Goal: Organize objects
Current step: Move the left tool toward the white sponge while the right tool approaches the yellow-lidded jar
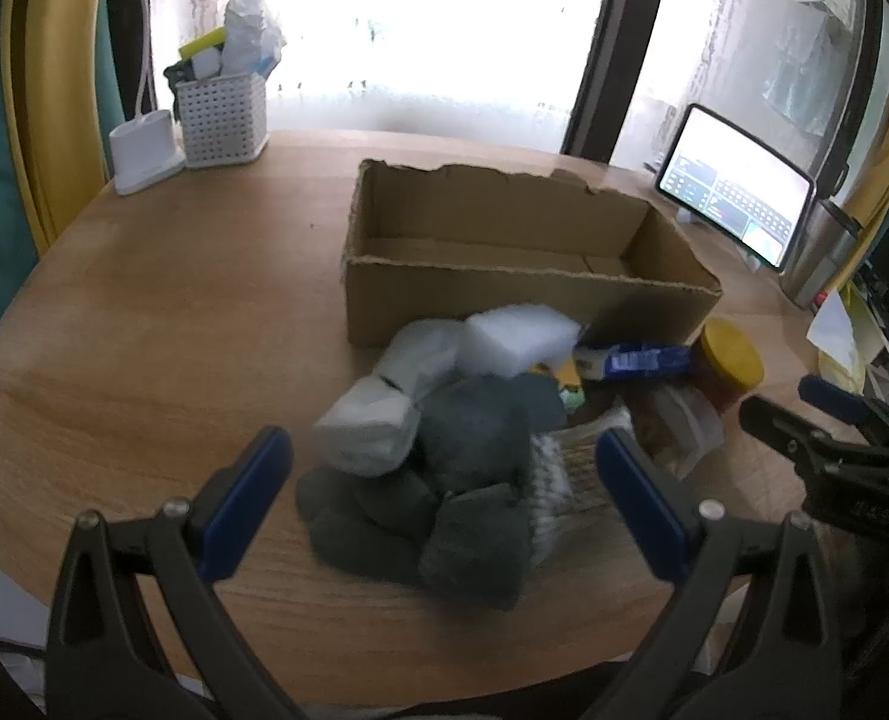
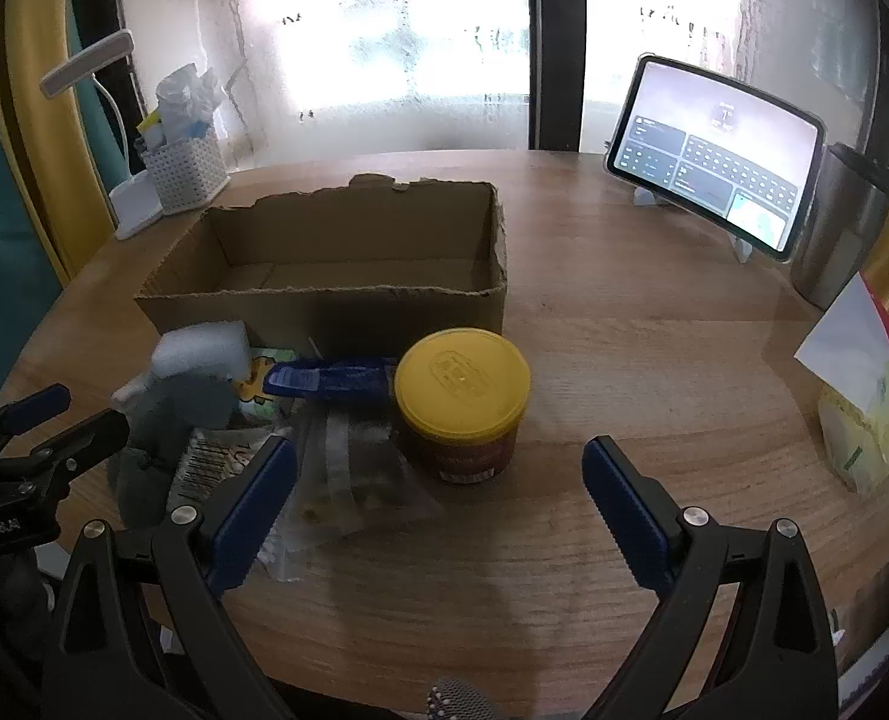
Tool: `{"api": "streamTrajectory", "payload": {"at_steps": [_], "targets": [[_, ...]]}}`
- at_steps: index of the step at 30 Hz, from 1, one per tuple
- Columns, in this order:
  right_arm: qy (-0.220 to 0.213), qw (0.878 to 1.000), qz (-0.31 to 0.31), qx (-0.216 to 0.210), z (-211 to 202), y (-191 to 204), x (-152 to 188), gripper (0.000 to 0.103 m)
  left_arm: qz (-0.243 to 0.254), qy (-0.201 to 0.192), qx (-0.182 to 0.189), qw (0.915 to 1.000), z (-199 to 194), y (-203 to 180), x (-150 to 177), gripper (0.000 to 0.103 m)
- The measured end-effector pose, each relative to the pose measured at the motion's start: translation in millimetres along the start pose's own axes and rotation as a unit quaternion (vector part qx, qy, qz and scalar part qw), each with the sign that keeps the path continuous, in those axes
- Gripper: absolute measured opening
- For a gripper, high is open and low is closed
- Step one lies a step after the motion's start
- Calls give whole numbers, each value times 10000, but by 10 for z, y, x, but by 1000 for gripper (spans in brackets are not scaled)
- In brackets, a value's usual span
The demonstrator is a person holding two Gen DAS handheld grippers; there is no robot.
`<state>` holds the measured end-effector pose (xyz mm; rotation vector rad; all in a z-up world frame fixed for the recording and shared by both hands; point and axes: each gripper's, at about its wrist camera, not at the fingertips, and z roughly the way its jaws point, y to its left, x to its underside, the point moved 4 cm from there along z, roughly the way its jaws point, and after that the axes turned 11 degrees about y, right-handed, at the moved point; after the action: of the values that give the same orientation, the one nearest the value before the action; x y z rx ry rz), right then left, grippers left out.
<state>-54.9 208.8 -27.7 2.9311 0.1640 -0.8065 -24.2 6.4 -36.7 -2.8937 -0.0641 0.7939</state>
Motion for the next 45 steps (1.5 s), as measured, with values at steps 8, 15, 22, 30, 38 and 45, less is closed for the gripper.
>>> {"api": "streamTrajectory", "payload": {"at_steps": [8, 15, 22, 30, 38, 45], "targets": [[15, 10000, 29, -30, 7, -20, 43, 98, -16, 7, -10, 10000, -13, -10, 14, 102], [18, 10000, 38, -25, -2, -21, 49, 98, -2, 55, 6, 10000, -4, -18, 19, 102], [25, 10000, 41, -30, 2, -25, 48, 98, -9, 26, 2, 10000, -30, -8, 10, 102], [48, 10000, 17, -70, -5, -8, 48, 98, -46, 22, 8, 10000, -49, 23, 1, 102], [62, 9999, -28, -79, -5, 24, 38, 98, -64, 30, 12, 10000, -47, 48, -1, 102], [60, 9999, -29, -100, -24, 30, 33, 98, -60, 40, 13, 10000, -46, 60, -2, 102]]}}
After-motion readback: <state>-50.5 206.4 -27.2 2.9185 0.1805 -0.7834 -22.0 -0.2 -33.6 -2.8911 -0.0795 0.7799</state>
